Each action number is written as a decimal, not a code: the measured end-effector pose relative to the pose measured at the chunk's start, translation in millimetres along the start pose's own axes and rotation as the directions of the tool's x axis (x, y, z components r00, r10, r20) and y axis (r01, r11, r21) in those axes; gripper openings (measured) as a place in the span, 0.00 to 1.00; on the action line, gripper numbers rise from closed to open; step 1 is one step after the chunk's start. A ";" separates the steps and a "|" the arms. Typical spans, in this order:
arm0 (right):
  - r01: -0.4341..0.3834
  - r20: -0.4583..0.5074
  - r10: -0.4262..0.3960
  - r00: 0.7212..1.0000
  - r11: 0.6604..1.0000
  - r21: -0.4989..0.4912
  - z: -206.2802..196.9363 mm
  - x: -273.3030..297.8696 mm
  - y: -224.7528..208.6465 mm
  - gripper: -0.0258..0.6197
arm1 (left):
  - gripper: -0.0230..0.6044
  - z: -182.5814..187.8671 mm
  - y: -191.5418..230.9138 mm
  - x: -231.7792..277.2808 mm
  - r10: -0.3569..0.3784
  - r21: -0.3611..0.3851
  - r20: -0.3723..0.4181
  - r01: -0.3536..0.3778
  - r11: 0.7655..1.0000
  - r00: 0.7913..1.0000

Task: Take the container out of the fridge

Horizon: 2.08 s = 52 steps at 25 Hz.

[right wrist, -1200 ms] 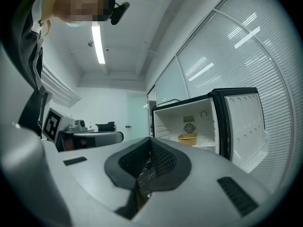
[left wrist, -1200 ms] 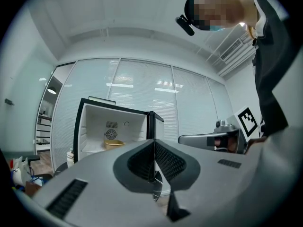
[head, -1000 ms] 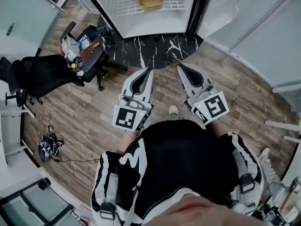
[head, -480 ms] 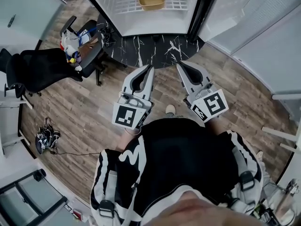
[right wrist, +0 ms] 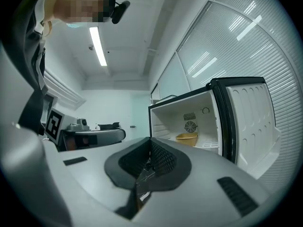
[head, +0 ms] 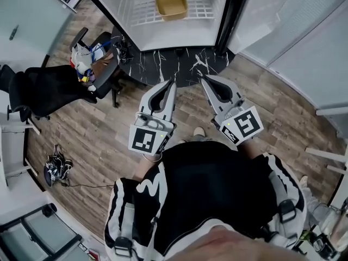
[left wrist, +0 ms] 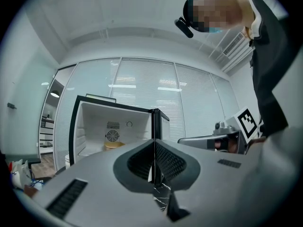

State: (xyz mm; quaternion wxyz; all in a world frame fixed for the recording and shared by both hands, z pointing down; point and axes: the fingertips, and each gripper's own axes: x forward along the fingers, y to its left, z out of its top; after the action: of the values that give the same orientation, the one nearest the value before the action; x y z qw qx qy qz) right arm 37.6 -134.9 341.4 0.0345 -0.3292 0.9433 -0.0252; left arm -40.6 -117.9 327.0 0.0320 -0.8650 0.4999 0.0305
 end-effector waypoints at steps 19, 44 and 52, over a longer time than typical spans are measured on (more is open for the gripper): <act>-0.027 -0.007 0.027 1.000 0.999 0.030 -11.0 -1.7 -17.7 0.06 | 0.05 -14.0 -2.3 4.9 0.057 -0.020 -0.008 -0.057 0.998 0.998; 0.046 -0.023 -0.046 0.999 0.999 0.001 -8.2 63.4 -69.2 0.06 | 0.05 -22.5 65.5 67.6 0.015 -0.030 0.001 -0.015 0.999 1.000; 0.059 -0.034 -0.059 0.998 0.998 -0.007 -8.0 95.0 -88.7 0.06 | 0.05 -22.7 94.4 94.9 0.006 -0.033 -0.003 -0.006 0.999 1.000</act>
State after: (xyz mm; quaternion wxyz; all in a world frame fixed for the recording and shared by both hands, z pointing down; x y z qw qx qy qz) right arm 17.7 -263.3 350.9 0.0165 -0.3565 0.9337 -0.0288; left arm -74.7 -248.8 339.2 0.0172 -0.8640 0.5018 0.0375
